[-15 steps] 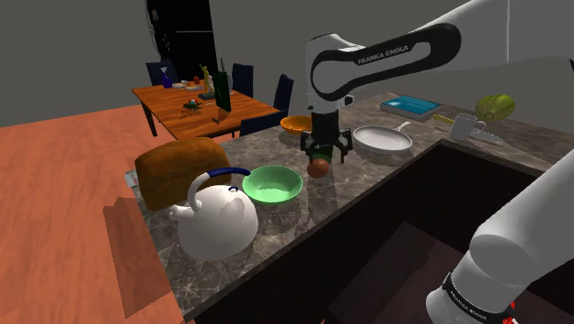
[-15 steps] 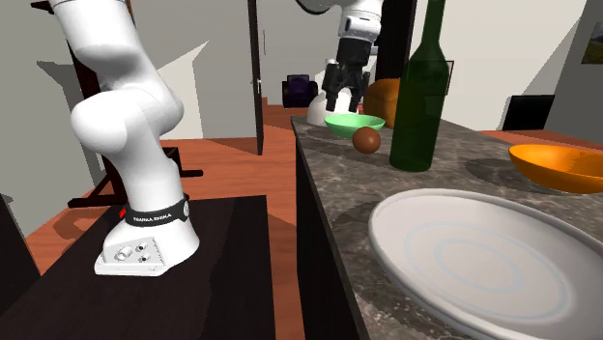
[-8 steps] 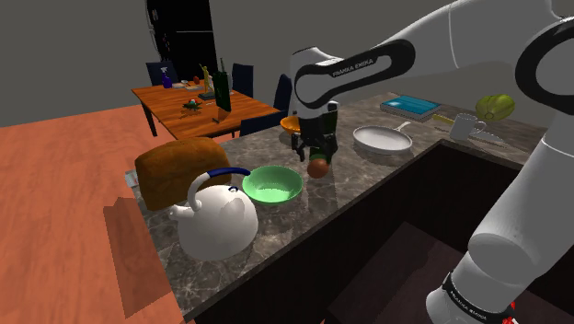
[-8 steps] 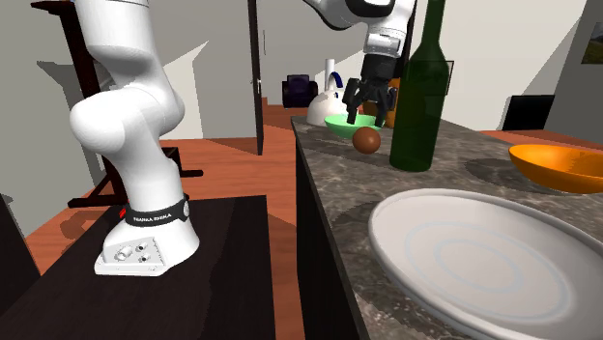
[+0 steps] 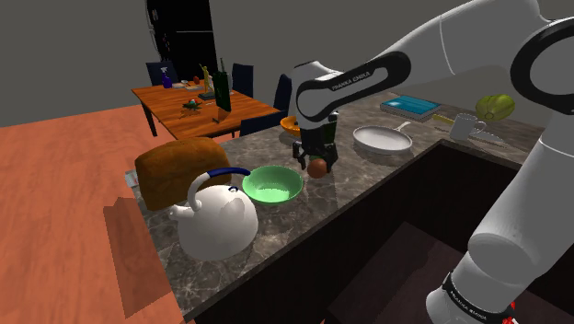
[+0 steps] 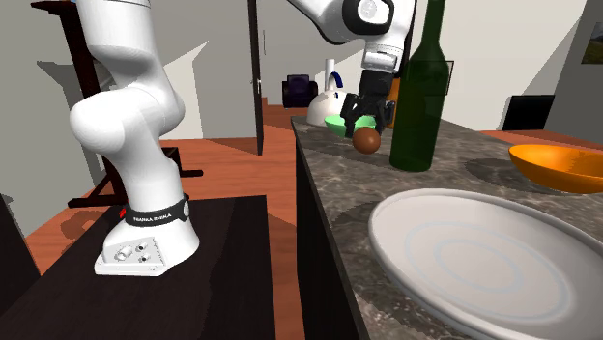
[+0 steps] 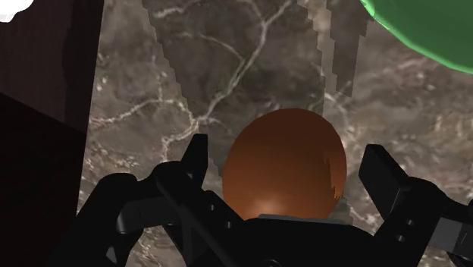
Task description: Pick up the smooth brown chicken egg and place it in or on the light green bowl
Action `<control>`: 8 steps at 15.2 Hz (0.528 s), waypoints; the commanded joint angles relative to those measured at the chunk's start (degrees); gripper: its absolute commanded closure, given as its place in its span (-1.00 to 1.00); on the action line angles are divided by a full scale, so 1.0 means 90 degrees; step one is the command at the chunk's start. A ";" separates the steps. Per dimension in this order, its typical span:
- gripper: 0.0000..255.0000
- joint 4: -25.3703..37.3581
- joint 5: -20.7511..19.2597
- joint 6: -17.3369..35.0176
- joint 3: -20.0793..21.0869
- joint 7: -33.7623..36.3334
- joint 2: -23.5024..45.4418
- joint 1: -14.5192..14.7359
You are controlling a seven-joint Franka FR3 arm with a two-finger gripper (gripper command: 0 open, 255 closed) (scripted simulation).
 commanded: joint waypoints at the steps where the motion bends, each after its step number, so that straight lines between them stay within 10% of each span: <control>1: -1.00 -0.0001 -0.0003 0.0011 0.0000 0.0003 0.0009 0.0001; 5: -1.00 -0.0002 -0.0003 0.0011 0.0000 0.0003 0.0008 0.0001; 6: 1.00 -0.0002 -0.0003 0.0011 0.0000 0.0003 0.0008 0.0001; 8: 1.00 -0.0001 -0.0003 0.0011 0.0001 0.0003 0.0008 0.0001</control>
